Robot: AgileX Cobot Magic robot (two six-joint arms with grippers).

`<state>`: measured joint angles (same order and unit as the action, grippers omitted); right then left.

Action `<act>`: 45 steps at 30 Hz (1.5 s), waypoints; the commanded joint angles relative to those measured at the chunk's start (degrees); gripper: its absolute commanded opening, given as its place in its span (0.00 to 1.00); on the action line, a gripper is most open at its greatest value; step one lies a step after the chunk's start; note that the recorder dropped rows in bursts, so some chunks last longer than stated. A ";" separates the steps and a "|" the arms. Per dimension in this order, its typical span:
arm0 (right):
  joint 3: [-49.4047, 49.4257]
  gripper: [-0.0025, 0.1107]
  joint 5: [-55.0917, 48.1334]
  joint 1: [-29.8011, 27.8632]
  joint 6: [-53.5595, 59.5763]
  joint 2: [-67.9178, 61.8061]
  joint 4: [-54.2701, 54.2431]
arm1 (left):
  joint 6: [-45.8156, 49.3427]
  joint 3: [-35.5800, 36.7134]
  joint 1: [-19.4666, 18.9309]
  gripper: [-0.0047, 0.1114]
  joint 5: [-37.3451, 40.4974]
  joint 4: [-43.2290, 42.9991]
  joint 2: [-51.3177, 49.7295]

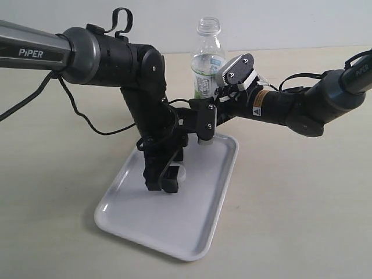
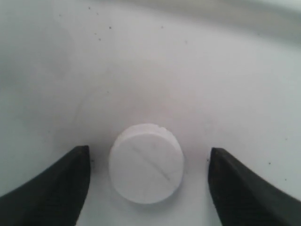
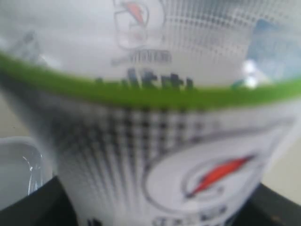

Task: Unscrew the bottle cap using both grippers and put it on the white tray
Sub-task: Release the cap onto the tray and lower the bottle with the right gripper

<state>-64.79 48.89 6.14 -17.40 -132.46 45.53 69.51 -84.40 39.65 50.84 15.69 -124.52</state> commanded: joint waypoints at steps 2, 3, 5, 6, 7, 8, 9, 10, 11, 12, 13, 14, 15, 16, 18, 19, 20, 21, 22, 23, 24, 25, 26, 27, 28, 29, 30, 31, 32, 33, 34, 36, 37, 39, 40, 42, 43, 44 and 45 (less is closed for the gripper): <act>-0.26 0.02 -0.60 -0.14 0.31 0.45 -0.51 | -5.16 0.21 0.24 0.63 1.21 -3.56 2.85; -0.26 0.02 -0.60 -0.14 0.31 0.45 -0.51 | -5.53 0.21 0.24 0.63 1.56 -3.69 3.68; -0.26 0.02 -0.43 -0.14 0.31 0.45 -0.51 | -5.63 0.21 0.24 0.63 2.42 -4.13 5.33; -0.26 0.02 -0.16 -0.14 0.31 0.45 -0.51 | -5.63 0.21 0.24 0.63 2.72 -4.23 6.01; -0.26 0.02 0.64 -0.14 0.31 0.45 -0.69 | -5.67 0.21 0.24 0.63 2.83 -4.23 6.81; -0.26 0.02 1.22 -0.14 0.31 0.45 -1.14 | -5.67 0.21 0.24 0.63 2.83 -4.23 7.55; -0.26 0.02 1.64 -0.14 0.31 0.45 -2.17 | -5.67 0.21 0.24 0.63 2.83 -4.23 8.10; -0.26 0.02 1.79 -0.14 0.31 0.45 -3.00 | -5.67 0.21 0.24 0.63 2.83 -4.11 8.62; -0.26 0.02 1.79 -0.14 0.31 0.45 -3.56 | -5.76 0.21 0.24 0.63 2.83 -3.98 9.03; -0.26 0.02 1.79 -0.14 0.31 0.45 -4.01 | -5.98 0.21 0.24 0.63 2.83 -3.98 9.19; -0.26 0.04 1.79 -0.14 0.31 0.45 -4.72 | -7.16 0.21 0.24 0.63 2.83 -3.98 9.43; -0.26 0.06 1.79 -0.14 0.31 0.45 -4.84 | -7.44 0.21 0.24 0.63 2.83 -3.98 9.43; -0.26 0.11 1.79 -0.14 0.31 0.45 -4.84 | -7.88 0.21 0.24 0.63 3.01 -3.98 9.43; -0.26 0.17 1.79 -0.14 0.31 0.45 -4.60 | -8.47 0.21 0.24 0.63 3.27 -3.98 9.43; -0.26 0.34 1.79 -0.14 0.31 0.45 -4.33 | -8.45 0.21 0.24 0.63 3.51 -3.98 9.43; -0.26 0.44 1.79 -0.14 0.31 0.45 -4.43 | -8.45 0.21 0.24 0.63 3.61 -3.98 9.43; -0.26 0.54 1.79 -0.14 0.31 0.45 -4.44 | -8.45 0.21 0.24 0.63 3.61 -3.98 9.43; -0.26 0.65 1.79 -0.14 0.31 0.45 -4.44 | -8.45 0.21 0.24 0.63 3.62 -4.10 9.43; -0.26 0.75 1.79 -0.14 0.31 0.45 -4.70 | -8.45 0.21 0.24 0.63 3.62 -4.10 9.43; -0.26 0.82 1.79 -0.14 0.31 0.45 -4.83 | -8.45 0.21 0.24 0.63 3.62 -4.10 9.43; -0.26 0.89 1.79 -0.14 0.31 0.45 -4.83 | -8.45 0.21 0.24 0.63 3.62 -4.22 9.43; -0.26 0.95 1.79 -0.14 0.31 0.45 -4.83 | -8.45 0.21 0.24 0.63 3.62 -4.41 9.43; -0.26 0.95 1.79 -0.14 0.94 0.45 -4.83 | -8.45 0.21 0.24 0.63 3.62 -4.57 9.43; -0.26 0.95 1.89 -0.14 0.94 0.45 -4.83 | -8.45 0.21 0.24 0.63 3.62 -4.57 9.43; -0.26 0.95 2.24 -0.14 0.94 0.45 -4.83 | -8.45 0.21 0.24 0.63 3.62 -4.57 9.43; -0.26 0.95 2.52 -0.14 0.94 0.45 -4.83 | -8.45 0.21 0.24 0.63 3.62 -4.57 9.43; -0.26 0.95 2.65 -0.14 0.73 0.54 -4.83 | -8.45 0.21 0.24 0.63 3.62 -4.57 9.43; -0.26 0.95 2.65 -0.14 0.69 0.73 -4.83 | -8.45 0.21 0.24 0.63 3.51 -4.51 9.43; -0.26 0.95 2.65 -0.14 0.56 1.08 -4.72 | -8.45 0.21 0.24 0.63 3.51 -4.51 9.43; -0.26 0.95 2.65 -0.14 0.18 1.41 -4.36 | -8.45 0.21 0.24 0.63 3.51 -4.51 9.43; -0.13 0.95 2.55 -0.14 -0.56 2.19 -4.31 | -8.45 0.21 0.24 0.63 3.51 -4.51 9.43; -0.13 0.95 1.20 -0.14 -1.77 3.69 -4.31 | -8.45 0.21 0.24 0.63 3.38 -4.51 9.43; -0.13 0.95 -0.14 -0.14 -2.69 4.61 -4.31 | -8.45 0.21 0.24 0.63 3.11 -4.51 9.43; -0.13 0.95 -3.14 -0.14 -3.84 6.21 -4.31 | -8.45 0.21 0.24 0.63 3.11 -4.51 9.43; -0.13 0.95 -4.70 -0.14 -3.84 7.23 -4.31 | -8.45 0.21 0.24 0.63 3.11 -4.63 9.43; -0.13 0.95 -6.83 -0.14 -3.84 8.37 -4.31 | -8.45 0.21 0.24 0.63 2.88 -4.61 9.43; -0.13 0.95 -7.26 -0.14 -3.84 9.01 -4.31 | -8.45 0.21 0.24 0.63 2.61 -4.61 9.43; -0.13 0.95 -7.26 -0.14 -4.03 9.18 -4.31 | -8.45 0.21 0.24 0.63 2.33 -4.61 9.43; -0.13 0.95 -7.26 -0.14 -4.50 9.43 -4.31 | -8.45 0.21 0.24 0.63 2.33 -4.61 9.43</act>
<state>-64.79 42.83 6.14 -20.91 -124.23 41.26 61.45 -84.40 39.65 53.82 11.31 -115.57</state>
